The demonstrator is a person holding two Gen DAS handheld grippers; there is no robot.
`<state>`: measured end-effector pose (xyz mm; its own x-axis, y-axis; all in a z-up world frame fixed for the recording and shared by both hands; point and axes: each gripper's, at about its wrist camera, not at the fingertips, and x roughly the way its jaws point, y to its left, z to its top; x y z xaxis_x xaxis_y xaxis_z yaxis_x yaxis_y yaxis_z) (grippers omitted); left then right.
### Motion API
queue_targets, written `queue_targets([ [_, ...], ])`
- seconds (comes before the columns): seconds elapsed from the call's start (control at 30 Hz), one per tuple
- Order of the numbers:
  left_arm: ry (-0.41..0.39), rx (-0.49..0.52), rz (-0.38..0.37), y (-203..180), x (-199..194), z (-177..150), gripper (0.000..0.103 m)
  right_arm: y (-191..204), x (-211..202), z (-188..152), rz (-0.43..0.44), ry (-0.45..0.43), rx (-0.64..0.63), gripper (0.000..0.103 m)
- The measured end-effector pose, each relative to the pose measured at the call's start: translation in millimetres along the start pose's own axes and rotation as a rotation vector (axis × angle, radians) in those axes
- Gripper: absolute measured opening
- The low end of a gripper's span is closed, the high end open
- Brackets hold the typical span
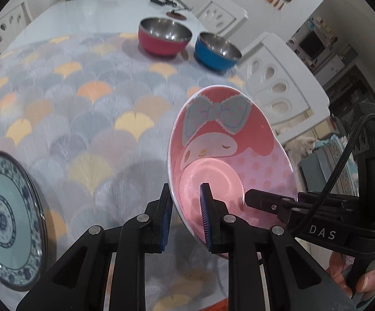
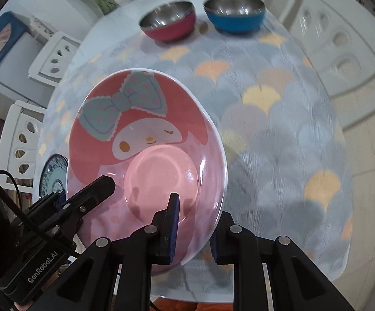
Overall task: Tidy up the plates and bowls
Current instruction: 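Lift the pink bowl by its rim and carry it toward the plates, then set the pink bowl down, open both grippers and move to the red bowl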
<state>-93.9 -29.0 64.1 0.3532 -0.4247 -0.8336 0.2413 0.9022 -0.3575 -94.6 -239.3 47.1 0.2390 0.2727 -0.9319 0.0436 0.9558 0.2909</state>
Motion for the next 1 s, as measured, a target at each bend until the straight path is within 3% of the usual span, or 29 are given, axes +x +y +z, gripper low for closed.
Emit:
queue_targets([
  [0.3, 0.054, -0.019, -0.018, 7, 18, -16, 0.019, -9, 12, -14, -0.039, 0.031, 0.031, 0.020],
  [0.6, 0.003, 0.021, 0.022, 6, 17, -13, 0.019, -2, 9, -5, -0.066, -0.042, -0.005, 0.021],
  [0.7, 0.030, 0.002, -0.002, 10, 19, -16, 0.021, 0, 15, 5, -0.104, -0.072, -0.046, 0.021],
  [0.8, 0.043, 0.028, -0.021, 9, 16, -27, 0.021, -12, 19, 11, -0.059, -0.041, -0.003, 0.021],
  [1.0, 0.013, 0.012, -0.031, 18, -19, -33, 0.022, -24, -14, 5, -0.017, -0.065, 0.026, 0.021],
])
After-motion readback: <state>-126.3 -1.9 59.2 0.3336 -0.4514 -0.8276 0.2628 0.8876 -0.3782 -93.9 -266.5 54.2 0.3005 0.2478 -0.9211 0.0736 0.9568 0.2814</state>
